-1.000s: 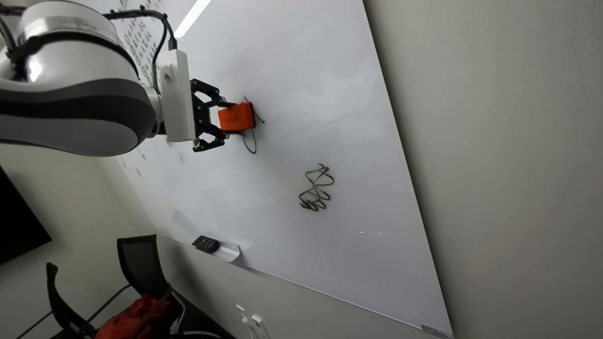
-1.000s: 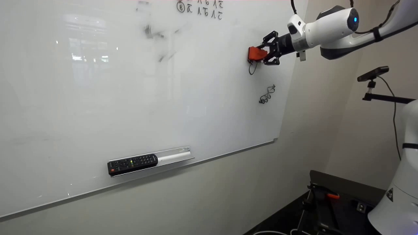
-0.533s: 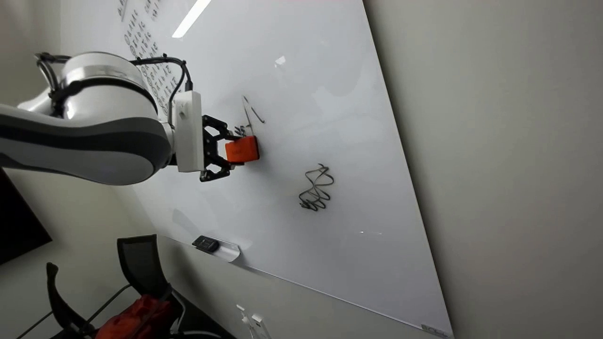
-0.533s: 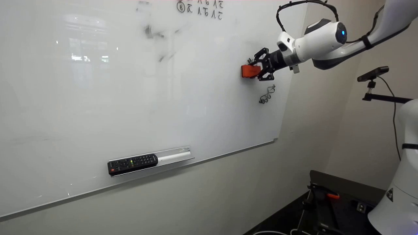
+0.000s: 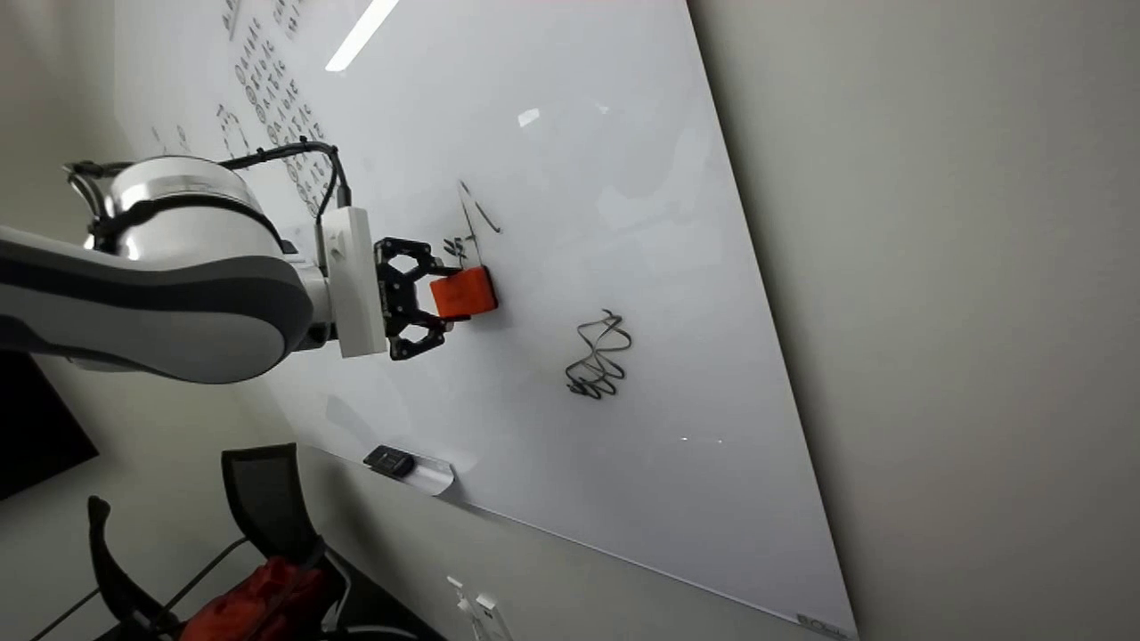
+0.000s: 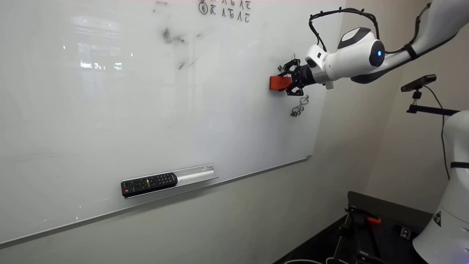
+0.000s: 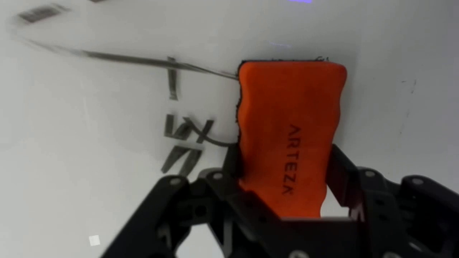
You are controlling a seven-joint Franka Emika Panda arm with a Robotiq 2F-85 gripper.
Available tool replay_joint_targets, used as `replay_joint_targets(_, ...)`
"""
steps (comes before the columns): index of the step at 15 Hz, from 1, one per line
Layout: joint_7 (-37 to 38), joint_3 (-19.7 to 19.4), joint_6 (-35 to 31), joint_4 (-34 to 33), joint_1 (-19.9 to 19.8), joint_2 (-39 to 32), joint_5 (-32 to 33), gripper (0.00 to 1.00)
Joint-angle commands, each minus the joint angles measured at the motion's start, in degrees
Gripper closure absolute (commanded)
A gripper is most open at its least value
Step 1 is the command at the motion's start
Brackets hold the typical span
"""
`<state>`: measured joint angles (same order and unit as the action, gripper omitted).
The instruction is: Pick up the duster and erase the board
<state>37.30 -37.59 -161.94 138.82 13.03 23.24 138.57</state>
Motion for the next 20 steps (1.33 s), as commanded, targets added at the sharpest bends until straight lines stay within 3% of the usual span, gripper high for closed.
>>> replay_joint_targets(1,5.26,-0.12,6.25,-0.35,0.99,5.02,4.74,0.65)
replay_joint_targets(9,12.02,1.52,15.94,-0.54,1.65,12.36,8.18,0.65)
replay_joint_targets(11,16.02,3.72,19.45,-0.91,-0.13,11.23,9.45,0.65)
replay_joint_targets(20,21.40,2.67,17.41,1.53,-2.36,5.13,7.56,0.65)
